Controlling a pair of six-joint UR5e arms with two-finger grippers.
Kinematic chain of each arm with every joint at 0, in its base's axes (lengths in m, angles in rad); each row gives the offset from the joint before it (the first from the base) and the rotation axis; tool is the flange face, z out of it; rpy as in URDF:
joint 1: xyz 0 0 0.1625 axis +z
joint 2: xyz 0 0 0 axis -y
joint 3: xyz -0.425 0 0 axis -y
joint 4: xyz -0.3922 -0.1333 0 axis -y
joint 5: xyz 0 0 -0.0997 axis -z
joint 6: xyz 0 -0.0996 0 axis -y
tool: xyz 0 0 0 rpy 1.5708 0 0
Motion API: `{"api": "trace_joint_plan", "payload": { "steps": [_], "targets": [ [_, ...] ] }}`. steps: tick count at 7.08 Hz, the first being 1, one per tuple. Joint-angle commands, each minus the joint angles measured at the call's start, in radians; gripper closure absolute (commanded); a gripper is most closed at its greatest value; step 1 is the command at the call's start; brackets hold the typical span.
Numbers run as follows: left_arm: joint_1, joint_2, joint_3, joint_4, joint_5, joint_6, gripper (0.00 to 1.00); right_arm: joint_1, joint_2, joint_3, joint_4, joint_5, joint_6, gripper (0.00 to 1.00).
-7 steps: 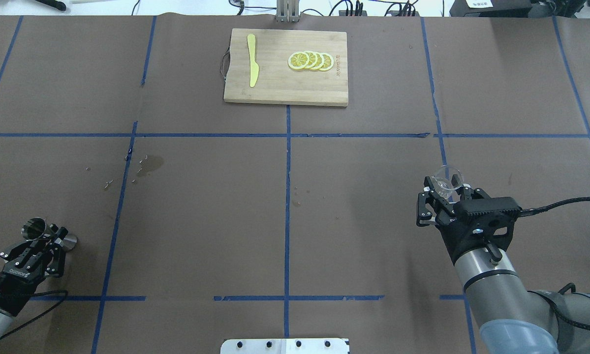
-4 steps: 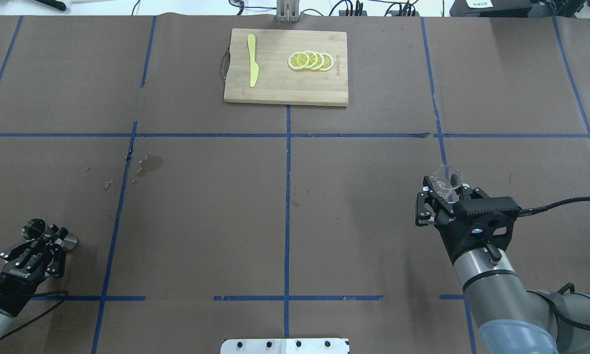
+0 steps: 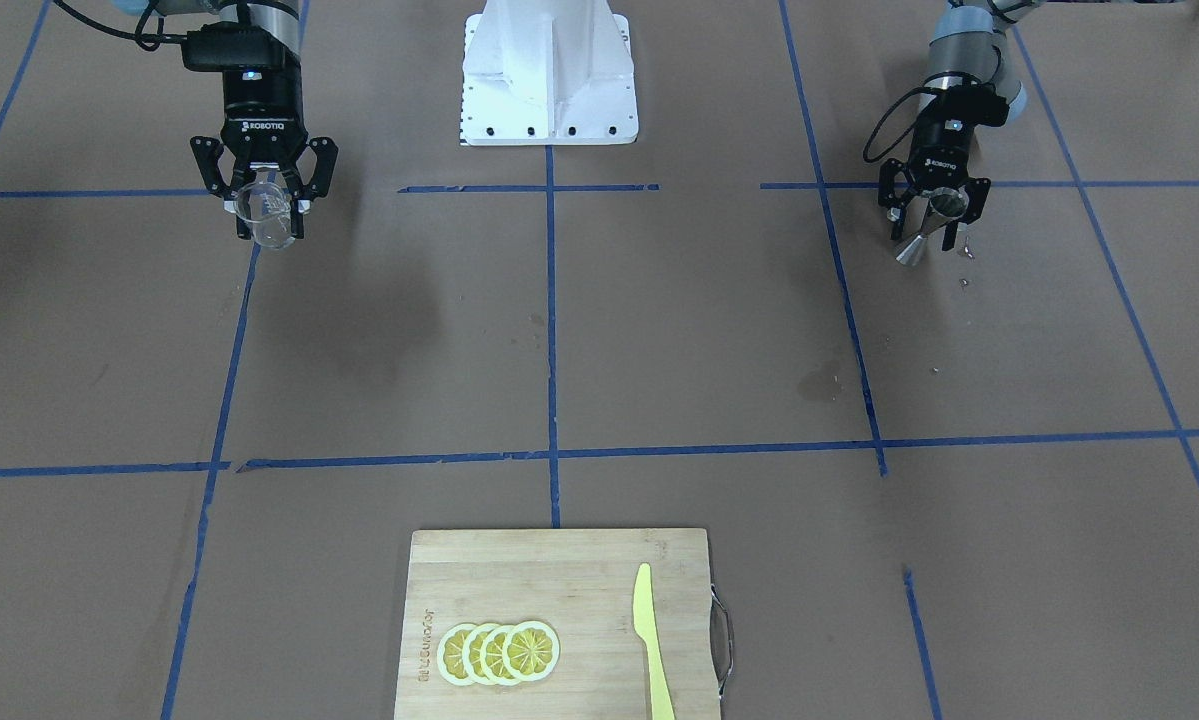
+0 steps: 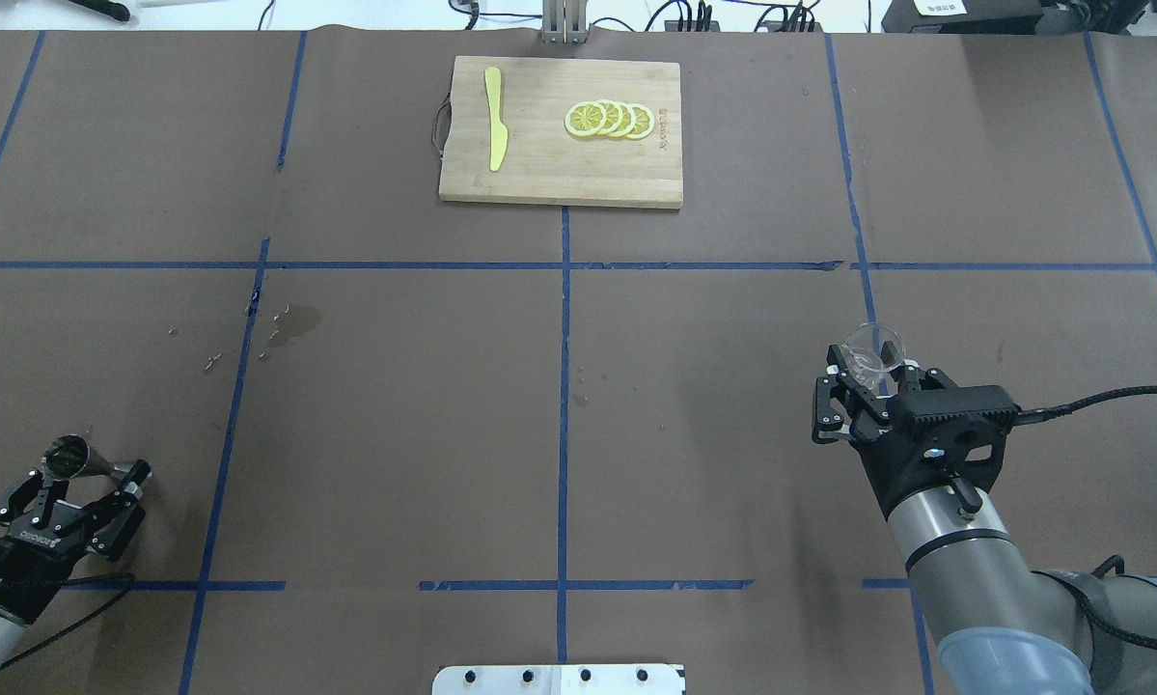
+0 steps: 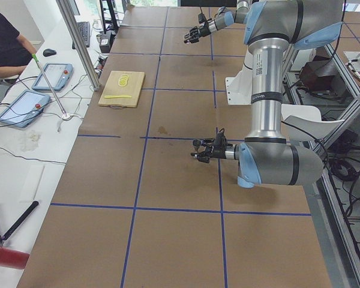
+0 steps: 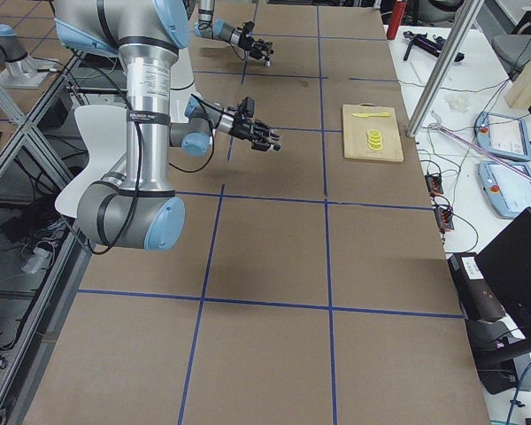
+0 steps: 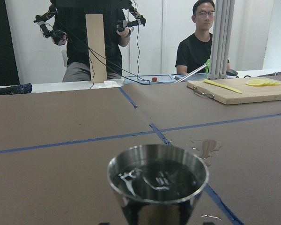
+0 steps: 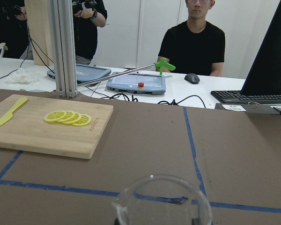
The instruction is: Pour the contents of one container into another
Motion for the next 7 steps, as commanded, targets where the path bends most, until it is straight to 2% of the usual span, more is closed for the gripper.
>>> {"api": "trace_joint_plan", "payload": {
  "steps": [1,3,7],
  "targets": [
    [0.002,0.000,0.000,0.000,0.002,0.002,0.03,0.000,0.002,0.002,0.000,0.000,0.000,1.00],
    [0.008,0.003,0.000,-0.002,-0.006,0.005,0.04,0.000,0.000,0.014,0.000,0.000,0.000,1.00],
    [0.008,0.041,-0.020,-0.009,-0.110,0.009,0.09,0.000,0.002,0.028,0.000,0.000,0.002,1.00]
  ]
}}
